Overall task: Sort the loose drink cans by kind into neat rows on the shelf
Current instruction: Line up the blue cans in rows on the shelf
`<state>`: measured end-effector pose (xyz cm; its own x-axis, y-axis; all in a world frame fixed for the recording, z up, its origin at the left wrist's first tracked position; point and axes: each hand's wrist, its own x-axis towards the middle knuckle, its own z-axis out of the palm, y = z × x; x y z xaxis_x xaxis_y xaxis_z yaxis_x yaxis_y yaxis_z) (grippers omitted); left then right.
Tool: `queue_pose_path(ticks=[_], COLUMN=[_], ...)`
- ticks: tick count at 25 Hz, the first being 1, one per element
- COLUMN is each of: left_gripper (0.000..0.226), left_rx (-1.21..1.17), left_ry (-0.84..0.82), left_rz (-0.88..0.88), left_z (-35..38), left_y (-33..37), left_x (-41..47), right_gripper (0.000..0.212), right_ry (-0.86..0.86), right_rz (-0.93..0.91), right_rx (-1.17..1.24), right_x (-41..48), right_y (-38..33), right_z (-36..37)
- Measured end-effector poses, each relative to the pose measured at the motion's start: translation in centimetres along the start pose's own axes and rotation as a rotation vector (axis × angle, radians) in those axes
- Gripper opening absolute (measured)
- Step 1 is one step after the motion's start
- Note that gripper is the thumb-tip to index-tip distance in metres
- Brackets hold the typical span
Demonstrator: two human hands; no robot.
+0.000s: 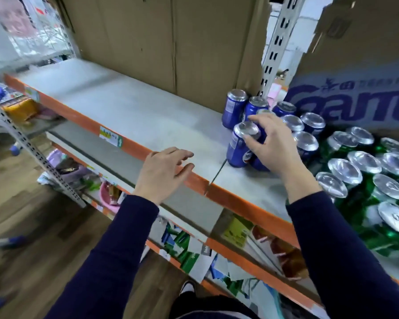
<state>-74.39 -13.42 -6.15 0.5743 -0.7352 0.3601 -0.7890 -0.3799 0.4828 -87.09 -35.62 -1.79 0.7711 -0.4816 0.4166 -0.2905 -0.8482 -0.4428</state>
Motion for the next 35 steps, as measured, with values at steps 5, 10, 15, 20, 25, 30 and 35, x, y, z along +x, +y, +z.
queue_pose_path(ticks=[5,10,15,20,25,30,35], left_gripper=[0.025,0.023,0.022,0.034,0.066,0.075,0.065], left_rx=[-0.083,-0.114,-0.172,-0.21,-0.224,-0.389,-0.435], left_ry=[-0.042,-0.057,-0.106,-0.228,-0.368,-0.517,-0.481], left_rz=[-0.005,0.062,0.175,0.283,0.339,0.277,0.306], left_z=[1.6,3.5,5.0,6.1,8.3,10.6,10.4], left_y=[-2.0,-3.6,-5.7,-5.8,-4.0,-3.8,-5.2], left_x=[5.4,10.1,15.0,22.2,28.1,29.1,28.9], right_gripper=[0.068,0.068,0.07,0.071,0.07,0.071,0.066], right_ry=[-0.328,-0.261,-0.207,-0.154,-0.092,-0.001,-0.007], right_rz=[-0.034,0.009,0.107,0.243,0.408,0.523,0.519], right_rx=[-0.222,-0.183,-0.252,-0.315,-0.332,-0.343,-0.241], right_x=[3.4,3.7,4.8,6.1,6.4,5.9,5.9], right_y=[1.2,1.1,0.5,-1.0,-2.9,-4.4,-4.0], right_z=[1.0,1.0,2.0,3.7,4.6,5.8,5.3])
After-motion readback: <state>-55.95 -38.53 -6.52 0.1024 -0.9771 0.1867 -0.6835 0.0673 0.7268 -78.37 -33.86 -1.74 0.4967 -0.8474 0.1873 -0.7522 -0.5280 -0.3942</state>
